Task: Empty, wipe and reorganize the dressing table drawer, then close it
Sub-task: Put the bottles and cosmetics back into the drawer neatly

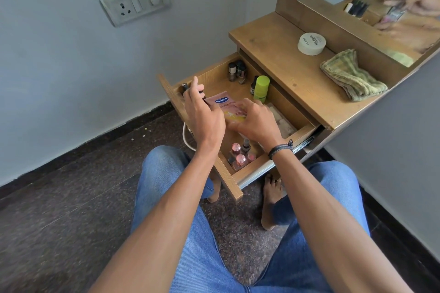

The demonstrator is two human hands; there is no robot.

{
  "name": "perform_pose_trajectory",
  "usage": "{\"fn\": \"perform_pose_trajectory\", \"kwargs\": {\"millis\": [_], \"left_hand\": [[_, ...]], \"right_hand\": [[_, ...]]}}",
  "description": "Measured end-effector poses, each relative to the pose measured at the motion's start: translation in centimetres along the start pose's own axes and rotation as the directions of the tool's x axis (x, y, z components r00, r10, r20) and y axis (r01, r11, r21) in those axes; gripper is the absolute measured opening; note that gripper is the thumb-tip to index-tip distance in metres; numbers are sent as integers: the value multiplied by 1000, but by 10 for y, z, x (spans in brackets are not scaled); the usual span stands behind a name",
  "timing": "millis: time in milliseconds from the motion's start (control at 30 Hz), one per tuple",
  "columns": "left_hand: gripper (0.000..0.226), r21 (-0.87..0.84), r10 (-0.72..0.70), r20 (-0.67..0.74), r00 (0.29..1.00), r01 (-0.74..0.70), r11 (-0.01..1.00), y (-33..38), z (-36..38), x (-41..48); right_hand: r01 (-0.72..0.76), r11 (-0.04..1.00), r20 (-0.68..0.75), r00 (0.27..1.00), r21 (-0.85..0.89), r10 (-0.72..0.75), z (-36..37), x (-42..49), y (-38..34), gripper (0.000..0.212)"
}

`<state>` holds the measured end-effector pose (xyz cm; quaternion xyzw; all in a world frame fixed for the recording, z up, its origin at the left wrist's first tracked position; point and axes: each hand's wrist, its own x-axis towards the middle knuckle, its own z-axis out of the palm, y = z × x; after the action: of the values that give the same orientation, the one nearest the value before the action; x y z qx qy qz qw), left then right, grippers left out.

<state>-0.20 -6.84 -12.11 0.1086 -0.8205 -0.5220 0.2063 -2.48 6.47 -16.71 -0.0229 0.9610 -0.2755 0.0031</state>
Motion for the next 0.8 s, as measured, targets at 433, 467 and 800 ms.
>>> {"fn": "perform_pose_trajectory", "kwargs": {"millis": [433, 467, 800], "left_hand": [[75, -9, -10, 3, 1000, 10, 1000, 0, -2, 0], [76, -10, -12, 2, 1000, 12, 1000, 0, -2, 0], [78, -13, -11, 10, 1000, 11, 1000, -1, -1, 1]], "right_hand": [[9, 1000, -46, 999, -18, -10, 12, 14, -15, 57], [15, 1000, -45, 999, -19, -16, 13, 17, -16, 56], [53, 994, 11, 998, 90, -54, 13, 32, -10, 54]]}}
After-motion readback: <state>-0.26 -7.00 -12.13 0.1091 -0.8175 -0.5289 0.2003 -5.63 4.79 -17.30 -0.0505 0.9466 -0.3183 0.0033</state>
